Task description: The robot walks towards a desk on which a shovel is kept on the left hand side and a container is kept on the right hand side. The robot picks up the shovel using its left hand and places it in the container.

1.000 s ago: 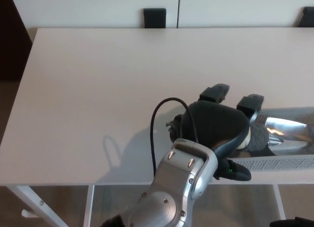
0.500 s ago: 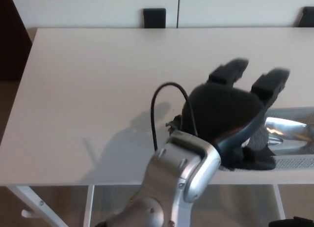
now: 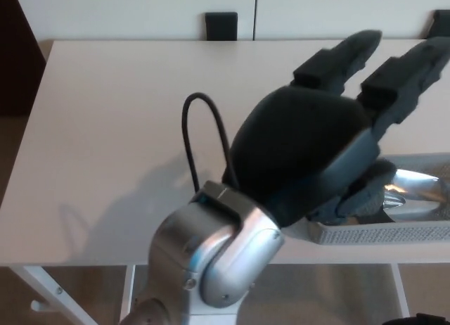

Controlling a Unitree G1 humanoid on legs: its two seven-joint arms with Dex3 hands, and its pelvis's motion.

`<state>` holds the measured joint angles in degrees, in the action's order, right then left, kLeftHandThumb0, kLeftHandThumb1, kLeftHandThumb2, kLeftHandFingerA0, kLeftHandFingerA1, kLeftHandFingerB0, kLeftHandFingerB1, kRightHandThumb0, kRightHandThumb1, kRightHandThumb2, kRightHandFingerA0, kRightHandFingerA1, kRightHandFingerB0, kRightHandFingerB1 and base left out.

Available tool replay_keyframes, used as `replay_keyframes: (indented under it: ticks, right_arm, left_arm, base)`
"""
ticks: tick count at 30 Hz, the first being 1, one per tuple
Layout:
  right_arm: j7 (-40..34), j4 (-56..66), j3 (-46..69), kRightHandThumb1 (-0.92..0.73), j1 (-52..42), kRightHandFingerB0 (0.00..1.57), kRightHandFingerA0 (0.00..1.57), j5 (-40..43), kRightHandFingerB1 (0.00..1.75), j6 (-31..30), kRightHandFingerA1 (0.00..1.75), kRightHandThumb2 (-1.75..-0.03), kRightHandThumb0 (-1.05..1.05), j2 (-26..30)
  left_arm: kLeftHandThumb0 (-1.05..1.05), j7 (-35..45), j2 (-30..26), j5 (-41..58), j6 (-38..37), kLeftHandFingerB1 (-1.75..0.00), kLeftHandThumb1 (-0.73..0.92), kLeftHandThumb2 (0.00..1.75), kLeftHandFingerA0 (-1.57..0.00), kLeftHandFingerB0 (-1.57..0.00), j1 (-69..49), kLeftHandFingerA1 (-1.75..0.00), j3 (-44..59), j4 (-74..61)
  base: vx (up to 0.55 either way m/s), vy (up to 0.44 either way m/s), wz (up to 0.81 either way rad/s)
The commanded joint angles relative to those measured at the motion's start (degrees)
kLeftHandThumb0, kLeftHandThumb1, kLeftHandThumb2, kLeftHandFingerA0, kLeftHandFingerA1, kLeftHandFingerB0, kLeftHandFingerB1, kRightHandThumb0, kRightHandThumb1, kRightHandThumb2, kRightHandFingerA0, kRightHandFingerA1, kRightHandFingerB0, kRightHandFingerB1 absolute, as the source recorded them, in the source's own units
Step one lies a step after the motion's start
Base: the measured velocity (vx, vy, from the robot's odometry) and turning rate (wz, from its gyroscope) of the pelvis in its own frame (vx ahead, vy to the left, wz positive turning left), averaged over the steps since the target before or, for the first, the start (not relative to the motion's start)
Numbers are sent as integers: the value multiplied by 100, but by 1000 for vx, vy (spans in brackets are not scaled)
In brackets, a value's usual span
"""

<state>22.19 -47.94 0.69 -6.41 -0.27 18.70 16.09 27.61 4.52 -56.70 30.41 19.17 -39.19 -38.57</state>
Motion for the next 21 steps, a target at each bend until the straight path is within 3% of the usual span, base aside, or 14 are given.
replay_keyframes:
  ticks: [1, 21]
  right_arm:
    - [-24, -208, -37, -62, 44, 63, 79, -161, 45, -73, 50, -60, -43, 244]
    - [-46, -329, -23, -62, 90, 63, 79, -139, 45, -53, 50, -60, -43, 223]
  left_arm:
    - [-46, 5354, -2093, 7149, 1313, 0, 92, 112, 0, 0, -1377, 0, 2978, -2143]
    - [-46, 5114, -2560, 7880, 1276, 0, 92, 112, 0, 0, -1331, 0, 3219, -2143]
  base:
    - [0, 0, 0]
    - [0, 0, 0]
